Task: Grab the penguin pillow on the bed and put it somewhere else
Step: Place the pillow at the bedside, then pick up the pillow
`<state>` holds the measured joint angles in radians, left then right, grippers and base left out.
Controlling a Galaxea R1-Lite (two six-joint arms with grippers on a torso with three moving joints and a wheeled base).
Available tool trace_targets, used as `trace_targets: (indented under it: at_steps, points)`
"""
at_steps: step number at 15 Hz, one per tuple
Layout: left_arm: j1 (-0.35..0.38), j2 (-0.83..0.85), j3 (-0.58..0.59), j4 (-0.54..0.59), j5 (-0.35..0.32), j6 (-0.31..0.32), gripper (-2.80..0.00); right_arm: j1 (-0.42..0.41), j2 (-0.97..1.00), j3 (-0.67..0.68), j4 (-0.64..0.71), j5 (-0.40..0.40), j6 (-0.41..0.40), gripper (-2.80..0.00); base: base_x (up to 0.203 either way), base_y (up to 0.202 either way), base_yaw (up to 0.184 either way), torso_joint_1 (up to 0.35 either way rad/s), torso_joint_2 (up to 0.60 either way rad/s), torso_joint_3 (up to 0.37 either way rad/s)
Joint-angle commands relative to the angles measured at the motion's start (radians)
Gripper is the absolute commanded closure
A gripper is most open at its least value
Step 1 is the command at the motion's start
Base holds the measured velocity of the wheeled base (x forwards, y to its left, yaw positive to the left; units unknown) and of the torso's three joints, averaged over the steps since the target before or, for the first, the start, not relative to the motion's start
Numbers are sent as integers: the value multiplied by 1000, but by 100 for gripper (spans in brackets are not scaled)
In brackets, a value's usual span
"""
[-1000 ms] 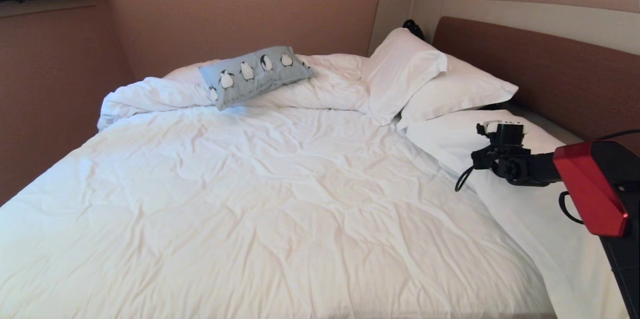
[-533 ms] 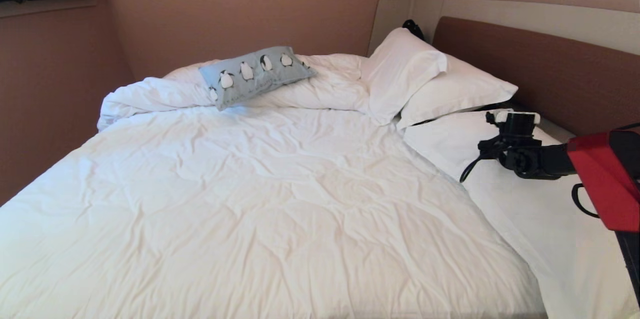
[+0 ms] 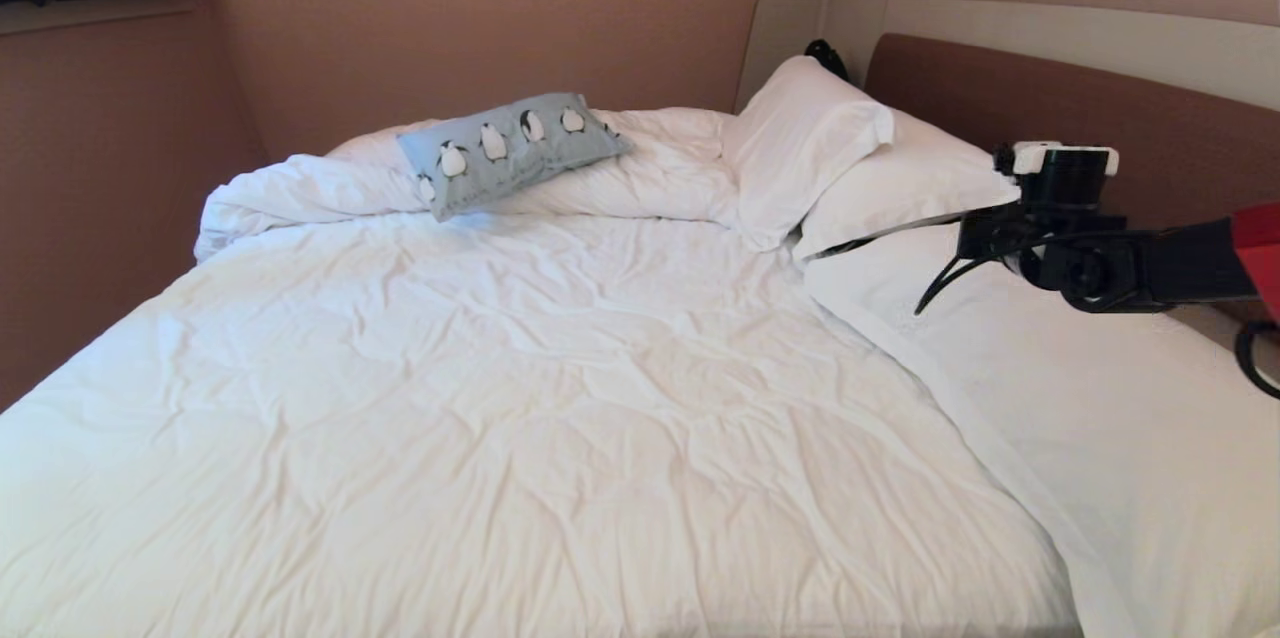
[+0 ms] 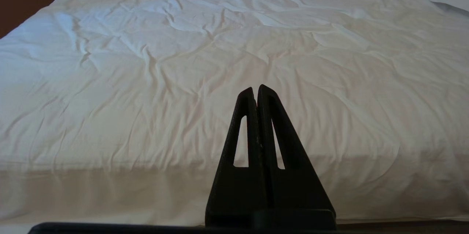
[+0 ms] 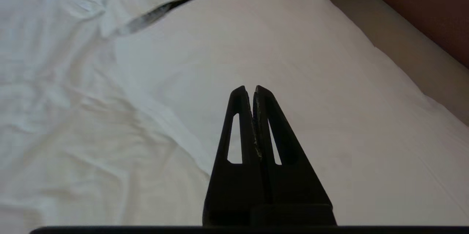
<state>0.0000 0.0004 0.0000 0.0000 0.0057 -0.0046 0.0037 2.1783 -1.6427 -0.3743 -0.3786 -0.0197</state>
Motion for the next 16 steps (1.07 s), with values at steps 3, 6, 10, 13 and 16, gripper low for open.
trace_targets:
  at_steps: [3, 6, 10, 13, 16]
  points:
    - [0, 0, 0, 0, 0, 0, 0, 76, -331, 199, -2, 76, 73, 0, 0, 0, 0, 0, 0, 0]
    - [0, 0, 0, 0, 0, 0, 0, 144, -582, 373, 3, 188, 87, 0, 0, 0, 0, 0, 0, 0]
    - [0, 0, 0, 0, 0, 0, 0, 240, -846, 553, 2, 246, 38, 0, 0, 0, 0, 0, 0, 0]
    - [0, 0, 0, 0, 0, 0, 0, 255, -989, 633, 0, 261, -34, 0, 0, 0, 0, 0, 0, 0]
    - [0, 0, 1, 0, 0, 0, 0, 257, -1074, 691, -2, 259, -130, 0, 0, 0, 0, 0, 0, 0]
